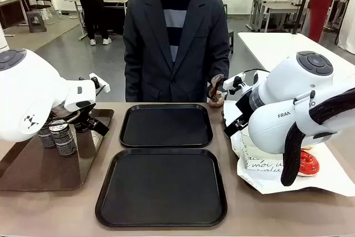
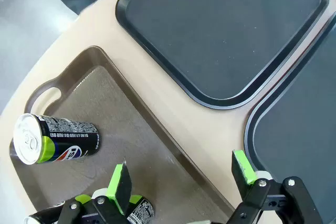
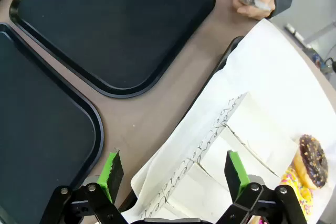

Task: Set up donuts and drinks on trays.
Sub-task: Pick up one Pepsi coke and place it on the Flat Tray.

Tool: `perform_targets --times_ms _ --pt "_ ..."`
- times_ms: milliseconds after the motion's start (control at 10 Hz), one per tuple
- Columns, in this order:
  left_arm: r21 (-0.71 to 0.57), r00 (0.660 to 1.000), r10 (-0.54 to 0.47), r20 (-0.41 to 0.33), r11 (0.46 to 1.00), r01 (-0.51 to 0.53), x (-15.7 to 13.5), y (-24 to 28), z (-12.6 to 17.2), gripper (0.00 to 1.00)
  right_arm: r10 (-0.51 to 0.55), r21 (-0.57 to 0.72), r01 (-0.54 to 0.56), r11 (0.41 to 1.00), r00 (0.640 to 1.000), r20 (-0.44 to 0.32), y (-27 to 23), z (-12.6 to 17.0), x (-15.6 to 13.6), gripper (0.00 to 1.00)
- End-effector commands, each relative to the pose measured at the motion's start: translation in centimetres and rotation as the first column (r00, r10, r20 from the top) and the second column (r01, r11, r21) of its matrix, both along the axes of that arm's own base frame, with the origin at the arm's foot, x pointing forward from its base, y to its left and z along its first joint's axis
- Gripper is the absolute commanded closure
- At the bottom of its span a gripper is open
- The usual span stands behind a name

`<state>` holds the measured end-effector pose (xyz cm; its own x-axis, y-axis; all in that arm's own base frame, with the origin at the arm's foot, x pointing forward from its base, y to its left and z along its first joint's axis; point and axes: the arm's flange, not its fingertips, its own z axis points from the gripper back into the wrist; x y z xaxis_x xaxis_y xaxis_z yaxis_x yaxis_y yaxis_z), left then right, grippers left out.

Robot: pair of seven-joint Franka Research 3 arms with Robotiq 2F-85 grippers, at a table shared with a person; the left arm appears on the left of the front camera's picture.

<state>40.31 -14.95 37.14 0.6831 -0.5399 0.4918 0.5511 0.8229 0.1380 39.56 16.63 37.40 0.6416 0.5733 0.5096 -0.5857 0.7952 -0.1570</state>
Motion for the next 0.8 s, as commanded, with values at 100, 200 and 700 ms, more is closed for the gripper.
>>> perform_targets --times_ms 100,200,700 --pt "0.000 1.000 0.000 0.000 1.000 0.000 0.00 -0.01 0.00 0.00 0.000 0.000 0.000 1.000 1.000 0.000 0.00 0.00 0.00 0.00" --pt "0.000 1.000 0.000 0.000 1.000 0.000 0.00 -0.01 0.00 0.00 0.000 0.000 0.000 1.000 1.000 0.000 0.00 0.00 0.00 0.00" --pt "0.000 1.000 0.000 0.000 1.000 0.000 0.00 -0.01 0.00 0.00 0.000 0.000 0.000 1.000 1.000 0.000 0.00 0.00 0.00 0.00"
